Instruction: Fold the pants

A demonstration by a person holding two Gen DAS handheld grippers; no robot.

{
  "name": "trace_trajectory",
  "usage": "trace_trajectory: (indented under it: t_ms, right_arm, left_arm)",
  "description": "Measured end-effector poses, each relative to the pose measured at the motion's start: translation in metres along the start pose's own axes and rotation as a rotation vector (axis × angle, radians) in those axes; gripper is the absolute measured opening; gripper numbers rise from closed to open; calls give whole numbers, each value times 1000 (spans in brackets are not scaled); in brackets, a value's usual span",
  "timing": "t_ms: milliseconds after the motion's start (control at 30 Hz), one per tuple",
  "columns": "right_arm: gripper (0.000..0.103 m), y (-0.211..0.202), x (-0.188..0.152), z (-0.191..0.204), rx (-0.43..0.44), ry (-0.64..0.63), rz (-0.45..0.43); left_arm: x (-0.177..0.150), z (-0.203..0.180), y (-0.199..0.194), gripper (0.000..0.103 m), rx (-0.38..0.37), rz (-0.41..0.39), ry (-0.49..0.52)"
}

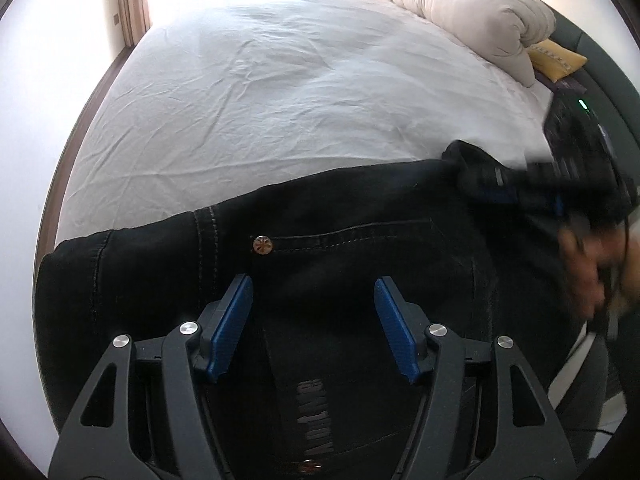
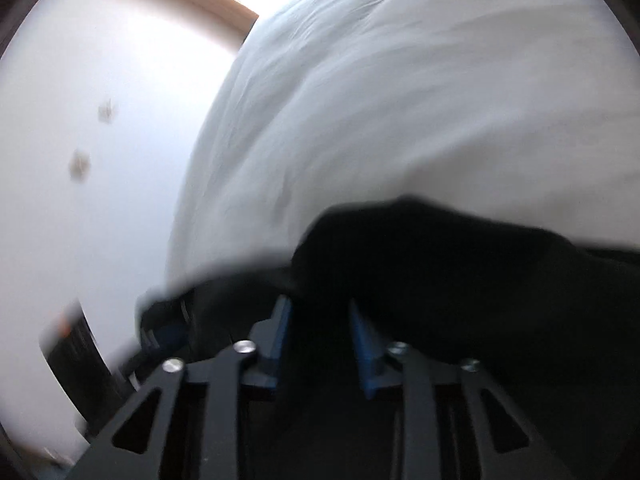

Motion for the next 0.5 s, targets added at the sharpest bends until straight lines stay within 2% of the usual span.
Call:
trace_trajectory:
  t_ms: [33,100,167,233,267,300,333,367,433,467,500]
  right_arm:
    - [17,-2,11,-7,0,35,-43]
    - [13,-11,32,-28,-84,76,-153]
    - [15,-26,36,-39,-149,122,-186]
    - [19,-55,28,-25,-89,72,-209]
    - [28,-67,21,-19,-83,40,-228]
    - [47,-78,15,-7,-86,5,-254]
    - [54,-94,-1,-11,-116,-13,-270]
    - [57,-104,-12,-20,-144,7,-282]
    - [57,-122,-45,-60,-175,140,-275]
    - [50,-132,-61,-82,-193,203,-264]
    - [27,-142,-76,-98,-166,243,-282]
  left_arm:
    - [-1,2,0,62,-7,-13,-5]
    - [-2,5,2,62,-11,-29,-2]
    - [-3,2,0,62,-1,-32,15]
    - [-2,1,-6,62,6,-43,13]
    - [-1,1,-9,62,15,-48,7]
    - [-1,1,-11,62,25,-51,4]
    - [-1,1,-10,62,38,-46,8]
    - [-2,0,-8,62,47,-42,15]
    - [-3,-2,-3,62,70,-42,39]
    - [-4,-3,-2,62,77,-46,52]
    - [-5,-4,-1,62,82,-50,63]
Point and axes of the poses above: each gripper's, at about its wrist camera, not at the fingertips, and y roughly the way its jaws point, z to its left, x to its top, the point moved 3 cm from there along y, roughly the way its jaws point, and after that the axes turned 7 degrees about -z, right-handed, at the moved point
